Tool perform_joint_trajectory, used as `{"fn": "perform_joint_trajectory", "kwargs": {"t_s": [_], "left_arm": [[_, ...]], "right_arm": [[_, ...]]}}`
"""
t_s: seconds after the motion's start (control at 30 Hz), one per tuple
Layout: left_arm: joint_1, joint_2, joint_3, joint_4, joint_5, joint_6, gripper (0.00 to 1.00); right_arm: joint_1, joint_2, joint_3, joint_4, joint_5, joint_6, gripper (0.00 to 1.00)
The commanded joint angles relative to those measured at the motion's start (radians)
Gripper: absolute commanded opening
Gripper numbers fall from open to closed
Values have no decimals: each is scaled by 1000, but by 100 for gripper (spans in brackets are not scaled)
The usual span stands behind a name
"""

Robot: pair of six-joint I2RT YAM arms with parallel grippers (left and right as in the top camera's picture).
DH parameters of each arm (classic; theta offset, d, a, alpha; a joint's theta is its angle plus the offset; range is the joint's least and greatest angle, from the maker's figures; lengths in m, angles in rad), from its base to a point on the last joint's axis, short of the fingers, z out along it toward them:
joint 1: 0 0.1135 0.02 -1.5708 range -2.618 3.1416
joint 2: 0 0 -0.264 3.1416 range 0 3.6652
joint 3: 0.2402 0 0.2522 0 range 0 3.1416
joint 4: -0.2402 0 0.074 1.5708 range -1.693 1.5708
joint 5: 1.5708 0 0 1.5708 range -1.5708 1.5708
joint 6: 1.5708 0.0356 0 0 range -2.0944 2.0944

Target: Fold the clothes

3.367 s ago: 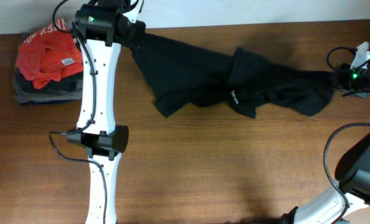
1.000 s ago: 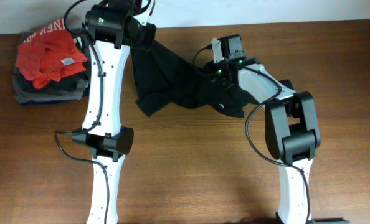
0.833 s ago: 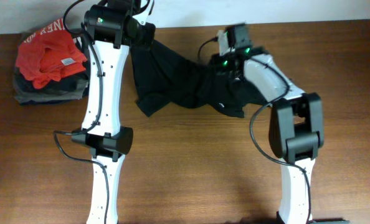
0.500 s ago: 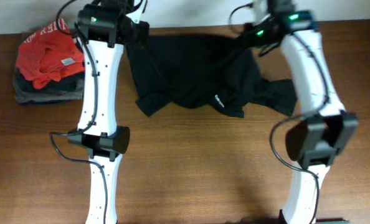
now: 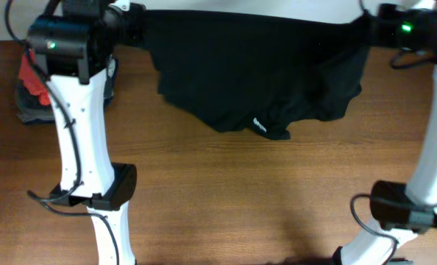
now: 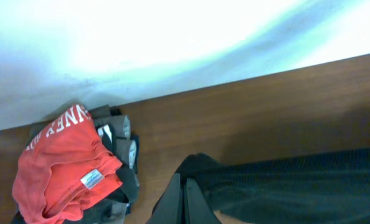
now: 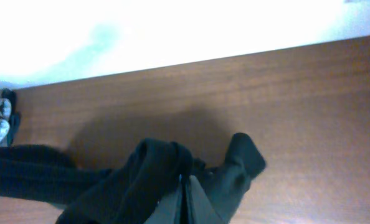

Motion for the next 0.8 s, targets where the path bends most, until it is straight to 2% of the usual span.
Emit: {"fn": "perform_joint_trajectory", "kwargs": {"t_s": [0.0, 0.2, 0.47, 0.77], "left_arm": [[27, -48, 16, 2, -63, -10, 1], [20, -140, 16, -22, -63, -10, 1], [13, -330, 16, -91, -63, -10, 1], [13, -485, 14, -121, -63, -10, 1]], "right_arm": [[-79, -90, 21, -22, 58, -11, 4], [-145, -252, 21, -56, 58, -11, 4], [-153, -484, 21, -88, 63, -12, 4], [-152, -612, 21, -118, 92, -11, 4]]}}
